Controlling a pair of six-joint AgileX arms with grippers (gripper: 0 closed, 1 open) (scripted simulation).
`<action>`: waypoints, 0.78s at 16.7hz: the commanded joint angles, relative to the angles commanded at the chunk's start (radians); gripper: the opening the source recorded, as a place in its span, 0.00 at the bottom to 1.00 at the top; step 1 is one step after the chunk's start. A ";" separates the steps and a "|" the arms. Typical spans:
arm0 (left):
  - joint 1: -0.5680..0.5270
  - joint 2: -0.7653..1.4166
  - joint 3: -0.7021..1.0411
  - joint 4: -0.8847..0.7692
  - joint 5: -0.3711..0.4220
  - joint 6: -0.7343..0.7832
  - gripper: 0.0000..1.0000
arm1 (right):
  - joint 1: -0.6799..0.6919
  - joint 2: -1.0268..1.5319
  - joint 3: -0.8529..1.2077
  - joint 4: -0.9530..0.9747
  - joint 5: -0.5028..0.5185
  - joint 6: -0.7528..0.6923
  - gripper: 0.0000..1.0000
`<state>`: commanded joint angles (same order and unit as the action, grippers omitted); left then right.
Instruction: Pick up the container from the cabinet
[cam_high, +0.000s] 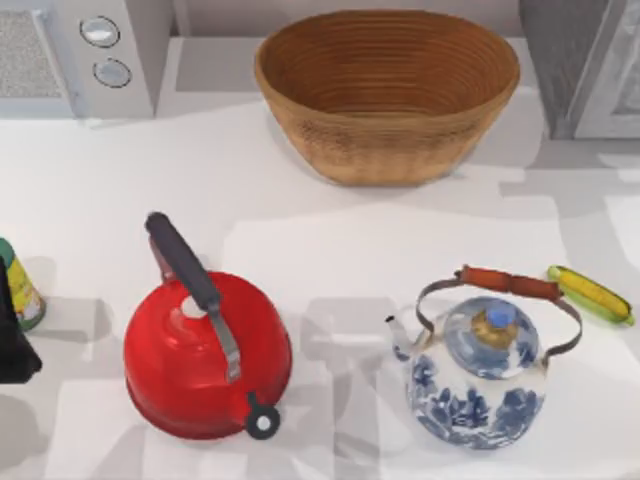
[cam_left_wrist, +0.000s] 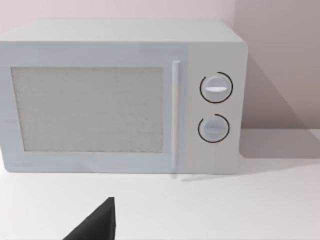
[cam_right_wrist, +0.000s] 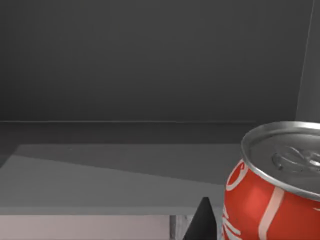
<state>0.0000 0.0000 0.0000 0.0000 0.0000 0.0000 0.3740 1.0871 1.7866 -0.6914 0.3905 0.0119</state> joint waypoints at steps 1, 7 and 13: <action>0.000 0.000 0.000 0.000 0.000 0.000 1.00 | -0.005 -0.020 -0.031 0.014 -0.008 0.000 0.00; 0.000 0.000 0.000 0.000 0.000 0.000 1.00 | -0.073 -0.244 -0.400 0.159 -0.091 -0.002 0.00; 0.000 0.000 0.000 0.000 0.000 0.000 1.00 | -0.189 -0.563 -0.938 0.359 -0.204 -0.005 0.00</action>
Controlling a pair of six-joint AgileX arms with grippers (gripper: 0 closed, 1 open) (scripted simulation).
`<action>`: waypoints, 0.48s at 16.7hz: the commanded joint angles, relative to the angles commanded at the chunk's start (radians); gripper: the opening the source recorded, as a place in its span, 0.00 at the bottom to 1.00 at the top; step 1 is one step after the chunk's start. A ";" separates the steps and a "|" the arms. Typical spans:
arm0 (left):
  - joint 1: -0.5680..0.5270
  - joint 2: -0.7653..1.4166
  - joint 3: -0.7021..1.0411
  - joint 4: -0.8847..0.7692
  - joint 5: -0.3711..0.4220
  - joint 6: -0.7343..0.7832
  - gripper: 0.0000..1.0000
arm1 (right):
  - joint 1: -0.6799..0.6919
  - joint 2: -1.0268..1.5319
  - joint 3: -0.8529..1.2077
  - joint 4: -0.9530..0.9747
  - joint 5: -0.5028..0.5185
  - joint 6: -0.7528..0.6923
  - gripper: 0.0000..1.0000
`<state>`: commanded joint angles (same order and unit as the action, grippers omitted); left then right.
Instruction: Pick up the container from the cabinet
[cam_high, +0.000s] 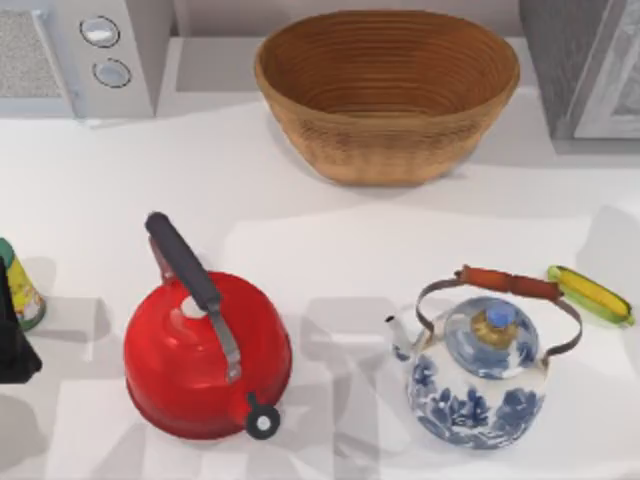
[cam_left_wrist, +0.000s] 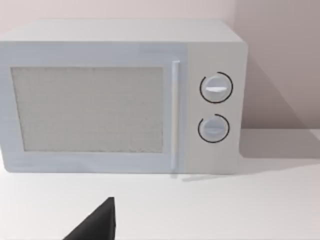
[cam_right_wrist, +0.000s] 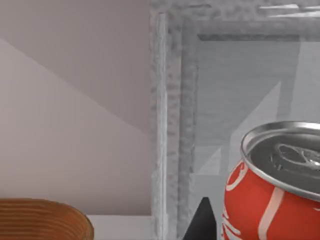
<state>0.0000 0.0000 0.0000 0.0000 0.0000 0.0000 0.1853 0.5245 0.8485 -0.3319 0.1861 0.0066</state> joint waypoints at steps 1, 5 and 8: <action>0.000 0.000 0.000 0.000 0.000 0.000 1.00 | -0.021 -0.055 -0.093 0.034 -0.019 -0.001 0.00; 0.000 0.000 0.000 0.000 0.000 0.000 1.00 | -0.098 -0.265 -0.441 0.165 -0.093 -0.003 0.00; 0.000 0.000 0.000 0.000 0.000 0.000 1.00 | -0.144 -0.396 -0.651 0.249 -0.140 -0.005 0.00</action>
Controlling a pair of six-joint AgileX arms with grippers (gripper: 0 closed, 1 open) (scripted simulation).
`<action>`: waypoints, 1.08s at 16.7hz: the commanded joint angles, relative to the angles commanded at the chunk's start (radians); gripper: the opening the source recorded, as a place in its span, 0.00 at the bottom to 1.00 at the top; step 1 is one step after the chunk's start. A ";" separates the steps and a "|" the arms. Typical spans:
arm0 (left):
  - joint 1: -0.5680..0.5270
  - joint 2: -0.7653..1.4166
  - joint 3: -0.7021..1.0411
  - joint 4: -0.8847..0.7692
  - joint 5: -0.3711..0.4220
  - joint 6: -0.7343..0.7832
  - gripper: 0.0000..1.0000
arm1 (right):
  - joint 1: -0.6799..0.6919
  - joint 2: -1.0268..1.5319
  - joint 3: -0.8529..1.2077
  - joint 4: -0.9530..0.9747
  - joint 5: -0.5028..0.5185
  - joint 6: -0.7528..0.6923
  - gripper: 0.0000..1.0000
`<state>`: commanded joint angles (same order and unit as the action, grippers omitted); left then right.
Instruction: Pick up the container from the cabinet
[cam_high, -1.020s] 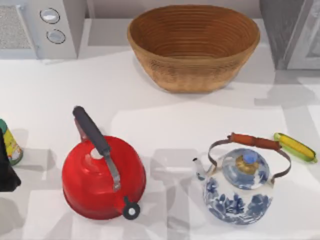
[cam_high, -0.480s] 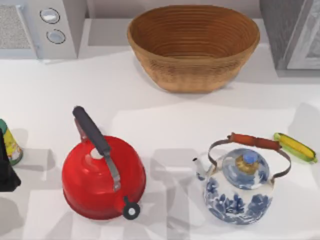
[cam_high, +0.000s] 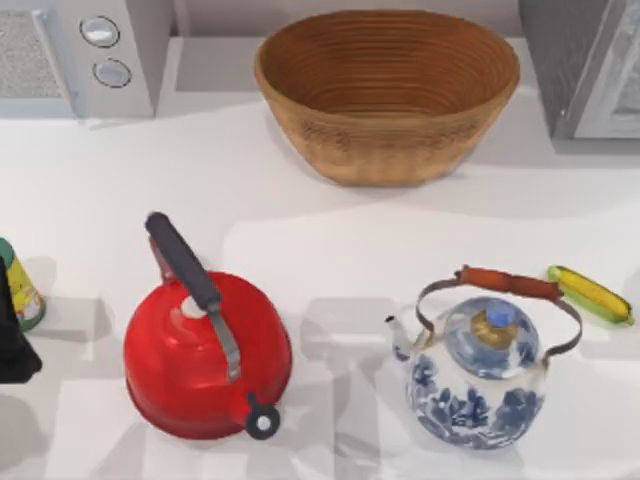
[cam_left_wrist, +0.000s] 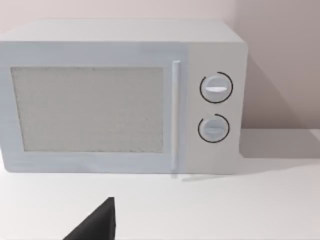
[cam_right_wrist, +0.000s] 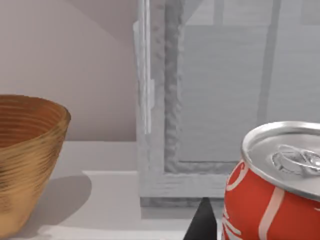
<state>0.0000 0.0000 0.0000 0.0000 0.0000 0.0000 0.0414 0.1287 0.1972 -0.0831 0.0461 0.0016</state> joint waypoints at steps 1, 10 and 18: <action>0.000 0.000 0.000 0.000 0.000 0.000 1.00 | -0.012 -0.036 -0.056 0.023 -0.013 0.000 0.00; 0.000 0.000 0.000 0.000 0.000 0.000 1.00 | -0.039 -0.123 -0.199 0.081 -0.046 0.000 0.00; 0.000 0.000 0.000 0.000 0.000 0.000 1.00 | -0.107 0.165 -0.081 0.323 -0.234 0.005 0.00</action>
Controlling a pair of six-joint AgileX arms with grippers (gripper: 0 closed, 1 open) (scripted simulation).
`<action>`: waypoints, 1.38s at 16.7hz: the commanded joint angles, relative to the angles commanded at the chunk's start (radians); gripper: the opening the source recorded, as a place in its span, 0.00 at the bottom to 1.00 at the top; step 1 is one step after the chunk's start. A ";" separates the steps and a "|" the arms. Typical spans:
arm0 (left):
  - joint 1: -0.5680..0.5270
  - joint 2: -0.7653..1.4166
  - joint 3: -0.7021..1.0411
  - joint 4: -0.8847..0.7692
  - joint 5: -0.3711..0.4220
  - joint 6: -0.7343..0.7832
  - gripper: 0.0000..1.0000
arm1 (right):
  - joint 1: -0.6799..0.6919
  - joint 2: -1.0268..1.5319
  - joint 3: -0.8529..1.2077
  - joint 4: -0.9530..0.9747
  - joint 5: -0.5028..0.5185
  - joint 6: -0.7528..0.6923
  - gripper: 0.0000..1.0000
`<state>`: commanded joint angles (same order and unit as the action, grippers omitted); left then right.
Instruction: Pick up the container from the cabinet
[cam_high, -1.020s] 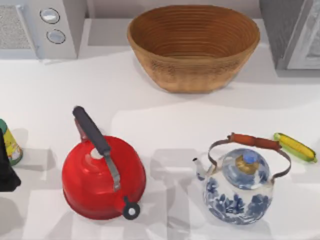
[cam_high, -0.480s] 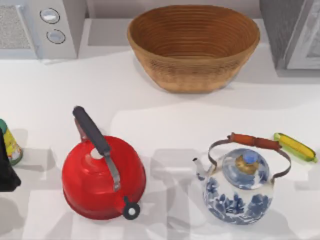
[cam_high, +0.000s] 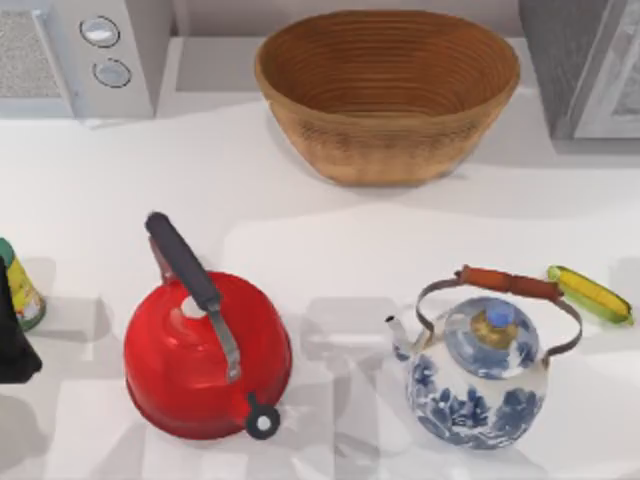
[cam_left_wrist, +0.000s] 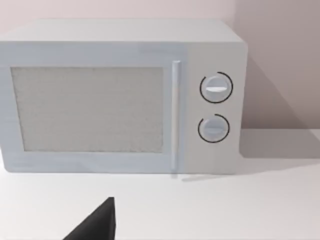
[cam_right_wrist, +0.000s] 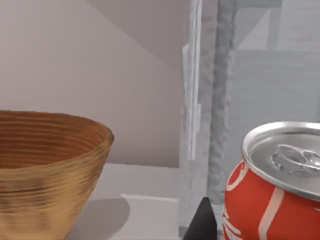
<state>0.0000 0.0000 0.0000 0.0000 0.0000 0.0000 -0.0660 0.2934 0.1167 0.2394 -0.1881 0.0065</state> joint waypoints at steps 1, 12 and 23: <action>0.000 0.000 0.000 0.000 0.000 0.000 1.00 | -0.019 0.080 0.028 0.060 -0.047 0.001 0.00; 0.000 0.000 0.000 0.000 0.000 0.000 1.00 | -0.289 1.261 0.390 0.859 -0.671 0.026 0.00; 0.000 0.000 0.000 0.000 0.000 0.000 1.00 | -0.451 2.016 0.626 1.366 -1.065 0.035 0.00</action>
<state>0.0000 0.0000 0.0000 0.0000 0.0000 0.0000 -0.5172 2.3093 0.7428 1.6052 -1.2534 0.0419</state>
